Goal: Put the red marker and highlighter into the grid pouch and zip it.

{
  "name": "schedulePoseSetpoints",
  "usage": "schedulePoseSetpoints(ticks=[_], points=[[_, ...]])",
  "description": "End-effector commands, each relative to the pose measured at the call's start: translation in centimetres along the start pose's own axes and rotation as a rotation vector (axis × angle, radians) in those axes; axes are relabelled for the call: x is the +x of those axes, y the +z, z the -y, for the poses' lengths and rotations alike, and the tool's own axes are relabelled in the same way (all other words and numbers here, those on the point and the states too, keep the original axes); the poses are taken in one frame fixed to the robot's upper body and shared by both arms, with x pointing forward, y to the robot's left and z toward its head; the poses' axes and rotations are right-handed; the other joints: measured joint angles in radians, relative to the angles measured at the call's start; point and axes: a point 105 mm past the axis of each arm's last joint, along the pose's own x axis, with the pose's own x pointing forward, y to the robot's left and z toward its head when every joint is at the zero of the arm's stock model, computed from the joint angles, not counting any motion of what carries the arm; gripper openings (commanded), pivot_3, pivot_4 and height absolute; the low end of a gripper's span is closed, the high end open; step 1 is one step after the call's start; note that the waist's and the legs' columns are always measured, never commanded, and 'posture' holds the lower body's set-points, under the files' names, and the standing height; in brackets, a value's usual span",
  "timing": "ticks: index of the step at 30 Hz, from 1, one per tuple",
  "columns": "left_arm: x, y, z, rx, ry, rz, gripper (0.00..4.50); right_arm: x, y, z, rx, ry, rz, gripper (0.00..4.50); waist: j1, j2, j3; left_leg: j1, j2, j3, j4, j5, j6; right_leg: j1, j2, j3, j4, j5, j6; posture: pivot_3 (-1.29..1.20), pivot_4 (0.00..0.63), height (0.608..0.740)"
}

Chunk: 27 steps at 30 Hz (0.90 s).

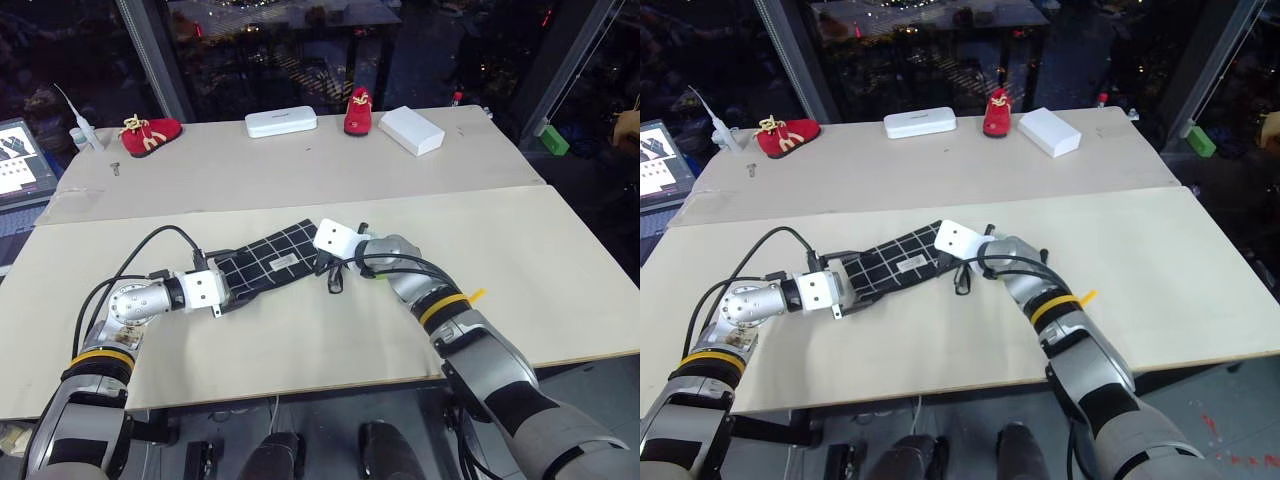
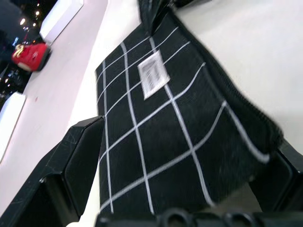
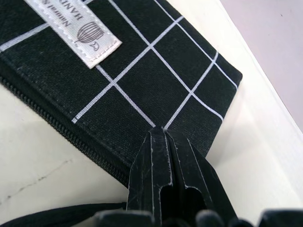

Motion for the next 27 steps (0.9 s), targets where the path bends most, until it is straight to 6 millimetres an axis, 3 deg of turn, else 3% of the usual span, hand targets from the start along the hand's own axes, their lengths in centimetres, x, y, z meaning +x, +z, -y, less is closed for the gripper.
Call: schedulePoseSetpoints(ticks=[1, 10, 13, 15, 20, 23, 27], points=[[-0.2, 0.4, -0.7, 0.025, 0.019, 0.018, 4.50, -0.2, -0.8, 0.3, 0.021, -0.006, -0.020, 0.04, 0.000, 0.000, 0.000, 0.000, 0.000, 0.000, 0.000, 0.000, 0.000, 0.000, 0.000, 0.000, 0.000, 0.000, 0.000, 0.00, 0.150, 0.740], [0.3, 0.7, -0.5, 0.039, 0.015, 0.043, 4.50, -0.4, -1.0, 0.4, 0.027, -0.002, -0.021, 0.04, 0.001, 0.000, 0.000, 0.000, 0.000, 0.000, 0.000, 0.000, 0.000, 0.000, 0.000, 0.000, 0.000, 0.000, 0.000, 0.00, 0.150, 0.740], [0.7, 0.9, -0.5, 0.044, 0.020, 0.051, 3.87, -0.3, -0.9, 0.4, 0.028, 0.000, -0.019, 0.00, 0.002, 0.000, 0.000, 0.000, 0.000, 0.000, 0.000, 0.000, 0.000, 0.000, 0.000, 0.000, 0.000, 0.000, 0.000, 0.00, 0.150, 0.740], [1.2, 1.0, -0.4, 0.056, 0.017, 0.058, 3.13, -0.3, -0.7, 0.3, 0.029, 0.004, -0.015, 0.00, 0.002, 0.000, 0.000, 0.000, 0.000, 0.000, 0.000, 0.000, 0.000, 0.000, 0.000, 0.000, 0.000, 0.000, 0.000, 0.00, 0.150, 0.740], [1.8, 1.2, -0.2, 0.072, 0.019, 0.064, 3.13, -0.3, -0.6, 0.3, 0.029, 0.008, -0.010, 0.00, 0.002, 0.000, 0.000, 0.000, 0.000, 0.000, 0.000, 0.000, 0.000, 0.000, 0.000, 0.000, 0.000, 0.000, 0.000, 0.00, 0.150, 0.740], [1.8, 1.0, -0.4, 0.056, 0.035, 0.063, 2.40, -0.4, -0.7, 0.3, 0.030, 0.008, -0.010, 0.00, 0.000, 0.000, 0.000, 0.000, 0.000, 0.000, 0.000, 0.000, 0.000, 0.000, 0.000, 0.000, 0.000, 0.000, 0.000, 0.00, 0.150, 0.740], [1.9, 1.0, -0.3, 0.046, 0.032, 0.067, 0.79, -0.5, -0.8, 0.3, 0.030, 0.008, -0.010, 0.00, 0.001, 0.000, 0.000, 0.000, 0.000, 0.000, 0.000, 0.000, 0.000, 0.000, 0.000, 0.000, 0.000, 0.000, 0.000, 0.00, 0.150, 0.740]])
